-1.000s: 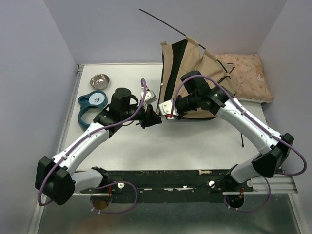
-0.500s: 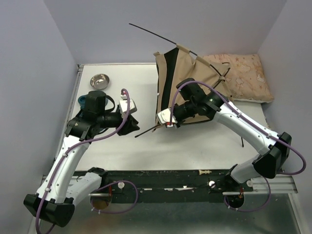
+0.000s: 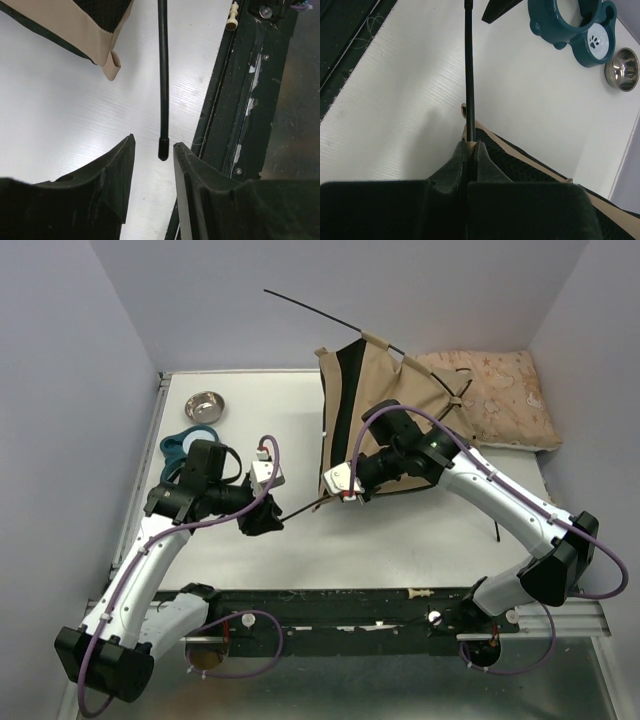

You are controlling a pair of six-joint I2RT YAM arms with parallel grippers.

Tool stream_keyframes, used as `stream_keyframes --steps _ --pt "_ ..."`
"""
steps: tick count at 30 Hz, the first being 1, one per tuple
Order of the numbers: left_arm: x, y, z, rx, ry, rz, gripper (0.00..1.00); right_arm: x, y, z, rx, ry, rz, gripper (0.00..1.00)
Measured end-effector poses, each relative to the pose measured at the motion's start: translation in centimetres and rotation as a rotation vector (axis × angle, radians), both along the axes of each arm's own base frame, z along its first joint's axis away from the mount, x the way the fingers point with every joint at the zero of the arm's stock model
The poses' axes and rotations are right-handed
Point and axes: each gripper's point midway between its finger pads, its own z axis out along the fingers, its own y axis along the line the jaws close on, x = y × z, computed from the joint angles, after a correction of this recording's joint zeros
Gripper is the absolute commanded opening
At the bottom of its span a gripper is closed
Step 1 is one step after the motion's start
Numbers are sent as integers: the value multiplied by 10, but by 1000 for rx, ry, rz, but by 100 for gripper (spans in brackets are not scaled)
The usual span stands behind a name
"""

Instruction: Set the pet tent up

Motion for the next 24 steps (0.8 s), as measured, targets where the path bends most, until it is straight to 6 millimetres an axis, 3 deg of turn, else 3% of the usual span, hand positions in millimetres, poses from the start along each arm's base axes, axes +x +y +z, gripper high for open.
stream_keyframes --steps 1,6,18,24 --pt "0 0 -3 1 8 0 42 0 0 1 0 1 0 1" --pt "5 -5 -13 -11 39 -3 1 -1 -1 3 0 3 3 1" --pt "4 -39 -29 -70 143 32 0 4 -16 0 -36 24 -39 14" --pt "26 -54 -34 -98 193 110 0 8 -20 0 -45 18 -51 16"
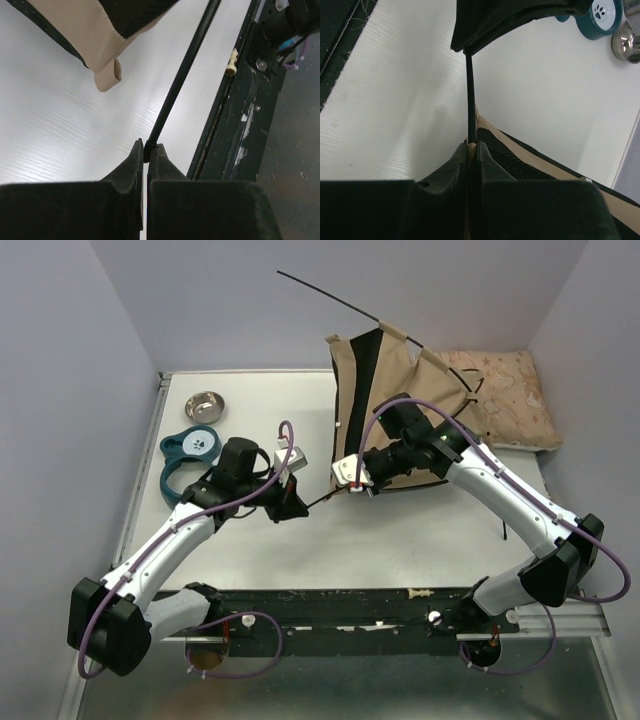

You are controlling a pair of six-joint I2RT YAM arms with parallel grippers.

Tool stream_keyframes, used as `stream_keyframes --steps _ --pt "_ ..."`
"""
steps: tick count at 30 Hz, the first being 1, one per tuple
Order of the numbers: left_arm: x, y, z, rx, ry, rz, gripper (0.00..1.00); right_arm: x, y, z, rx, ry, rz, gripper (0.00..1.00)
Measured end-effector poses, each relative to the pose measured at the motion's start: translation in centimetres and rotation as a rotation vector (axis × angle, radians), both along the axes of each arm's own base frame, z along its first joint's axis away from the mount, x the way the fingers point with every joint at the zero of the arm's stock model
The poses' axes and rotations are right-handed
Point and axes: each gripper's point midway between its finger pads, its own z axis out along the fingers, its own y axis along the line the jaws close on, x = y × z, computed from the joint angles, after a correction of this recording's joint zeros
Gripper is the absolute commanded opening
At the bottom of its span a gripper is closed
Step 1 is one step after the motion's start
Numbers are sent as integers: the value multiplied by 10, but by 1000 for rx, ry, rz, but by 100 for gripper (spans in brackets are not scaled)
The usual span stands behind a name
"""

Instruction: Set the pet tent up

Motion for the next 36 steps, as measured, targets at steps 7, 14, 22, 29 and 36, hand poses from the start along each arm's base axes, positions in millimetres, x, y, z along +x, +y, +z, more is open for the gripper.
stream_keyframes --steps 7,14,22,29,36 --pt "17 -17 -4 -24 23 34 0 2 0 3 10 -14 -4 18" --pt "35 -52 41 -168 -86 -1 0 -19 16 1 50 43 72 29" --pt "50 -70 112 -337 -261 -22 0 -27 20 -3 57 63 96 31" --pt "50 -70 110 -335 -262 -26 0 -10 1 28 109 37 9 56" --pt "53 -75 107 -339 -263 -34 0 25 -34 114 203 -133 -86 55"
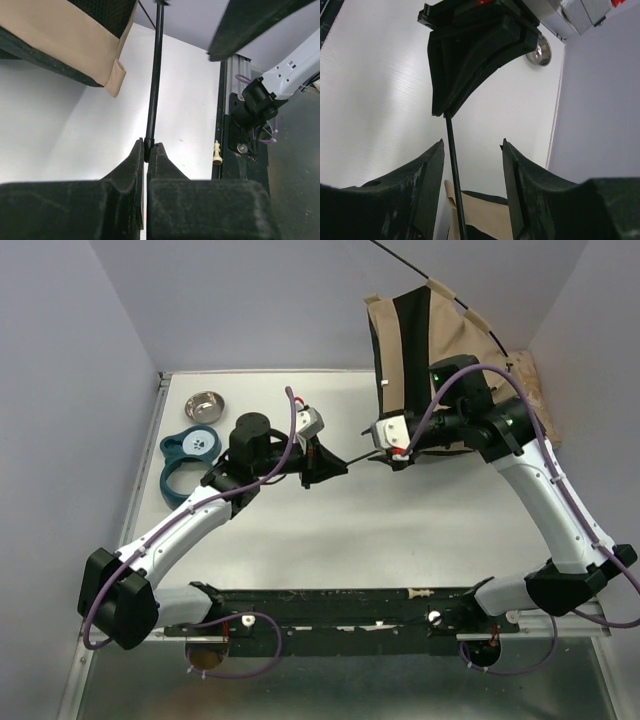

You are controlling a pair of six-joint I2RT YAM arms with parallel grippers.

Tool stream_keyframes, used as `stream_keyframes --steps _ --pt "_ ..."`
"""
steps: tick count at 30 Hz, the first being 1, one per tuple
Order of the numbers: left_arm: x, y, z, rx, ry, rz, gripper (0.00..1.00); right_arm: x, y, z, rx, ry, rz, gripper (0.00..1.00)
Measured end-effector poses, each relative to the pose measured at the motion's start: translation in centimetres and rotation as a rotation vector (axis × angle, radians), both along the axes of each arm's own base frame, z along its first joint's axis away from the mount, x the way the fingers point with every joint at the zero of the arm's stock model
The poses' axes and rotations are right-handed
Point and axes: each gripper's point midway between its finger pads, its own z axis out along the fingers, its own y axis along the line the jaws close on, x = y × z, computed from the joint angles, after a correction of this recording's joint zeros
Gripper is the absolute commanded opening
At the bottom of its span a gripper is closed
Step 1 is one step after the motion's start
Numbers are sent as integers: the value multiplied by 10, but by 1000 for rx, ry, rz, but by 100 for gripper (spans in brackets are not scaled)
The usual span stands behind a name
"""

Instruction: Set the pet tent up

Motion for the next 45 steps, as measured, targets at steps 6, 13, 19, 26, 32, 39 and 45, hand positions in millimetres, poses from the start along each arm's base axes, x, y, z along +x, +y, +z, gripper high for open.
stream_keyframes --steps 6,13,19,26,32,39,45 --pt "3 -5 -7 8 14 -8 0 -3 -4 -15 -42 2 10 47" --pt "4 -19 4 -8 -2 -36 0 11 -3 -43 -117 40 9 40" --pt "4 -28 16 -25 -23 -54 0 13 -4 -50 -137 35 11 25" --pt "4 -30 16 -22 -20 -59 61 16 -4 -61 -146 37 4 1" --pt "3 0 -1 -46 -59 19 99 9 -1 -50 -107 30 9 1" --pt "-14 41 -42 -24 -357 147 99 1 0 -33 -58 20 15 1" --pt "0 -15 -65 -22 -554 143 98 3 1 -25 -43 27 0 1"
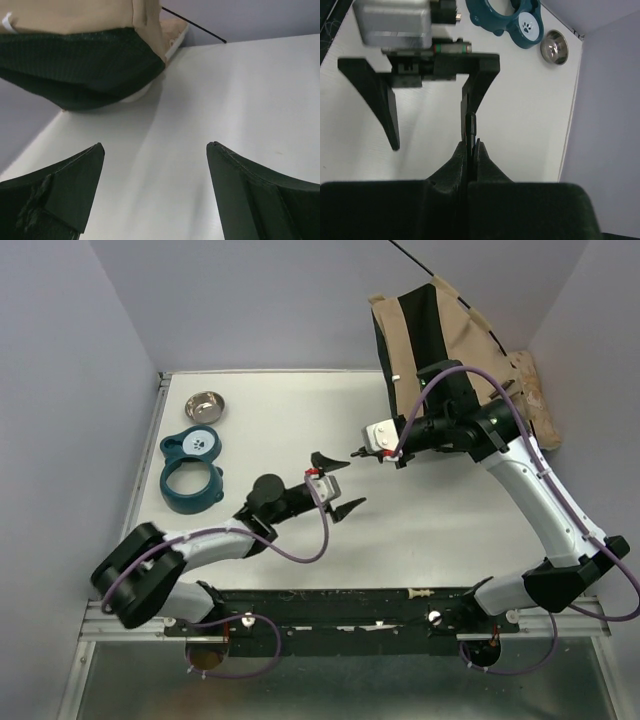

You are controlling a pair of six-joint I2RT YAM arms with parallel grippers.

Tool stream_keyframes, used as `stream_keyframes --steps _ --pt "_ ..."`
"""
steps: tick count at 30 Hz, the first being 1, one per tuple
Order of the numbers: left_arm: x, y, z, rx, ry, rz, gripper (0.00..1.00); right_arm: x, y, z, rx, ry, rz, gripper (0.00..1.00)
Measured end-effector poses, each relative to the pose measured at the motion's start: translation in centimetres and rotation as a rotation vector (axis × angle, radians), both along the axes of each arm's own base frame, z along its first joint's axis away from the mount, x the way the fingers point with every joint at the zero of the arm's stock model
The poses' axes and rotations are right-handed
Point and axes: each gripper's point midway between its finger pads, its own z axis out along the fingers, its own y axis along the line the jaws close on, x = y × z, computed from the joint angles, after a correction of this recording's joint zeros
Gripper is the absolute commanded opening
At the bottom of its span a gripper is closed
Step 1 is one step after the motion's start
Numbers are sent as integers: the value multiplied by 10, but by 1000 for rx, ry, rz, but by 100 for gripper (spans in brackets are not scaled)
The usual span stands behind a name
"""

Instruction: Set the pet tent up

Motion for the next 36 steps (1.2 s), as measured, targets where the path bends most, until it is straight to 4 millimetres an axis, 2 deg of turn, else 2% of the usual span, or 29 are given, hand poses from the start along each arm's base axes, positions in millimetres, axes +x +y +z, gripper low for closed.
stream_keyframes --steps 3,6,7,9,10,14,22,28,32,36 --pt "20 -33 5 -37 -95 37 93 1 1 3 7 5 -6 1" --pt "32 -57 18 -83 -178 57 77 3 3 5 9 13 -11 1" --pt "35 -62 21 -92 -204 65 75 3 3 5 11 16 -13 1" --pt "37 -75 23 -104 -242 72 74 4 4 5 13 24 -17 1" --pt "38 -79 22 -101 -259 73 70 4 4 6 14 25 -19 1" --pt "35 -98 13 -77 -309 64 64 4 4 7 17 31 -21 1" --pt "38 -107 30 -84 -416 115 57 3 5 7 22 35 -16 1" --pt "37 -109 34 -75 -457 129 52 2 5 7 25 37 -12 1" --pt "40 -113 48 -96 -483 151 52 2 5 7 24 38 -12 1" --pt "44 -114 58 -114 -501 172 44 1 5 6 23 42 -10 1"
